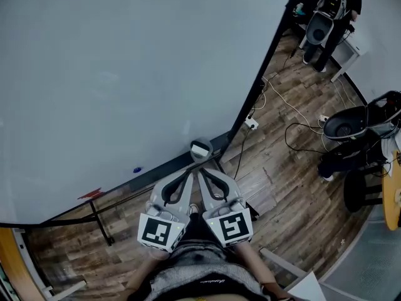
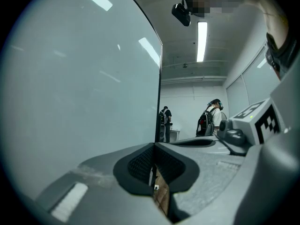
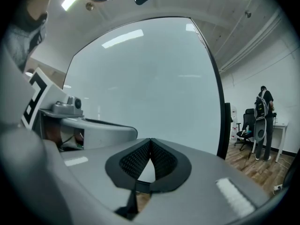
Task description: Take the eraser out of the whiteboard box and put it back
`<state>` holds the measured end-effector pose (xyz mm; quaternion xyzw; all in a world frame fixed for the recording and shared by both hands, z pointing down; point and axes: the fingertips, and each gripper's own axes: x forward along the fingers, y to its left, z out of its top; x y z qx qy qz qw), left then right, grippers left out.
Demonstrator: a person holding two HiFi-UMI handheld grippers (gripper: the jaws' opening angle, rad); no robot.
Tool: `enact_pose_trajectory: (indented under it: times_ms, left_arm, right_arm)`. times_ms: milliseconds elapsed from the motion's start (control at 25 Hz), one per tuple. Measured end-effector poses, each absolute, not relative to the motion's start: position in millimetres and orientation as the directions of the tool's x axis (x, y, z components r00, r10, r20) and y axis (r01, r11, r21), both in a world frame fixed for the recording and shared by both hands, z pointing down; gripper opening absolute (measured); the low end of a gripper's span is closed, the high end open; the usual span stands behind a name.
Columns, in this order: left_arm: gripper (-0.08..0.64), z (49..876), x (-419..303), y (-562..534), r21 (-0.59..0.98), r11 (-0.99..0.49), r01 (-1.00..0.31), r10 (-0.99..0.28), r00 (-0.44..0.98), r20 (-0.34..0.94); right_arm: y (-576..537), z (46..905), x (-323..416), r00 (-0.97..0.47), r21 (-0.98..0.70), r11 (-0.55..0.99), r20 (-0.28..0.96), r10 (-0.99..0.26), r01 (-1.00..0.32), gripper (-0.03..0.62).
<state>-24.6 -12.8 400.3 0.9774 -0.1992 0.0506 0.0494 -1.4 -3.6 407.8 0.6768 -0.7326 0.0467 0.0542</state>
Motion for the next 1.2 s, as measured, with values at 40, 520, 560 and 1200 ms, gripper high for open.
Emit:
enact_pose_trajectory:
  times_ms: [40,520,560,1200]
  left_arm:
    - [0.002,400,-23,-15,0.075,-0.910,-0.407,-0.398,0.910,0.118]
    - [0.002,381,8,-61,0.058,-0.807,-0.588,-0.581,0.807,0.108]
    - [0.001,380,9,-64,0.056,-0.797,-0.601,-0.593,0.798,0.110]
    - [0.002,376,17,-73,0.058,-0.718,-0.693,-0.686,0.720,0.107]
  right_arm:
    - [-7,407,0,-0.096,0.007,0.098,0.144,-0.985,-0.995,0.003]
    - [-55,380,32,-0.306,0.036,0.313,0.130,-0.943,-0.949,0.003]
    - [-58,378,32,-0.322,0.039,0.329,0.126,-0.938,-0.944,0.003]
    - [-68,378,37,-0.438,0.044,0.446,0.121,-0.891,-0.894,0.003]
